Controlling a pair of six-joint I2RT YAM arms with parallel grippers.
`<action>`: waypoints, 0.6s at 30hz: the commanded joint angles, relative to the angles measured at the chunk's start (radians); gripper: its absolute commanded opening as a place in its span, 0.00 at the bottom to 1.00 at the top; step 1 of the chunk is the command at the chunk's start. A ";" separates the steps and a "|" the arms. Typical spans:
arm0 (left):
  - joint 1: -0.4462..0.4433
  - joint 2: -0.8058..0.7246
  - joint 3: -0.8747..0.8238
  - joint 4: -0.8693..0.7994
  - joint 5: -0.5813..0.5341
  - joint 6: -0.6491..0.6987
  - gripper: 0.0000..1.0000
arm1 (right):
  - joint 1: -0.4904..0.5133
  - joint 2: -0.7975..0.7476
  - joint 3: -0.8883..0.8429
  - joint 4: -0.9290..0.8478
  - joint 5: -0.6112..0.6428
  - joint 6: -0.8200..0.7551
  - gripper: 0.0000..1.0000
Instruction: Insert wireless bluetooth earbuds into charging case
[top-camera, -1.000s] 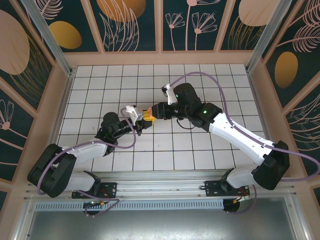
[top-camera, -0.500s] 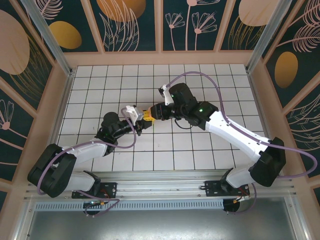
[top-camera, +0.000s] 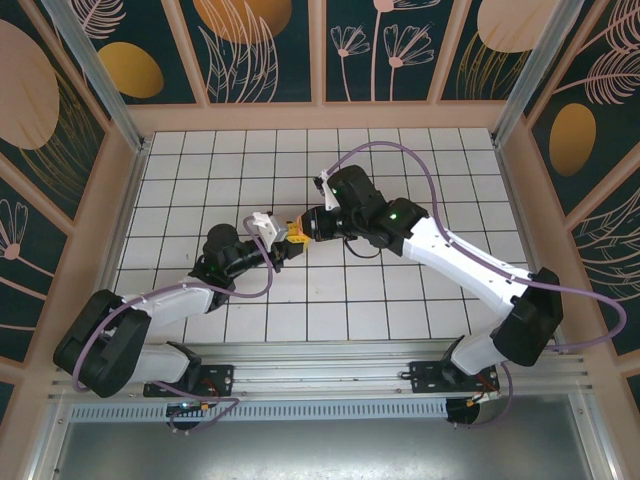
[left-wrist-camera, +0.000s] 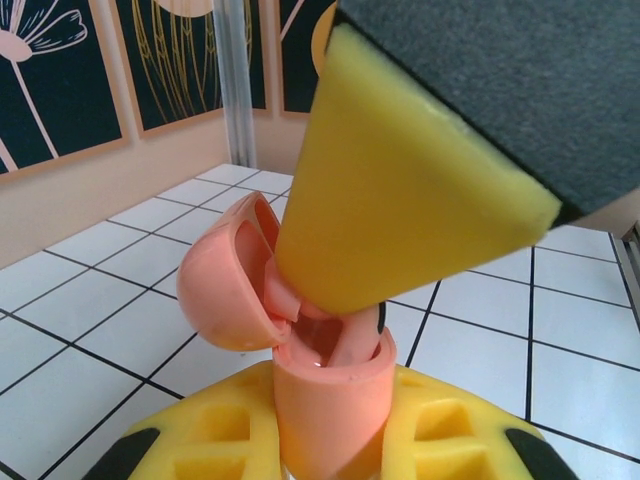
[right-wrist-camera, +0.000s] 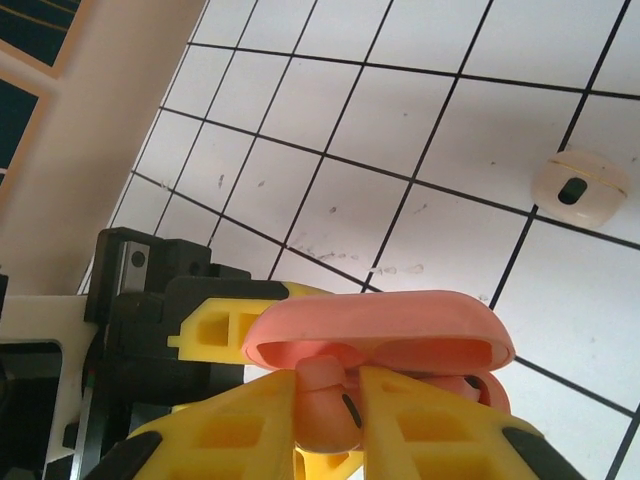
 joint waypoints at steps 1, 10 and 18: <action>-0.001 -0.031 0.011 0.026 0.008 0.030 0.00 | 0.014 0.020 0.040 -0.052 0.017 0.099 0.19; 0.000 -0.040 0.015 -0.004 -0.011 0.050 0.00 | 0.037 0.056 0.116 -0.183 0.068 0.297 0.17; -0.001 -0.055 0.011 -0.030 -0.022 0.074 0.00 | 0.041 0.082 0.142 -0.234 0.084 0.373 0.17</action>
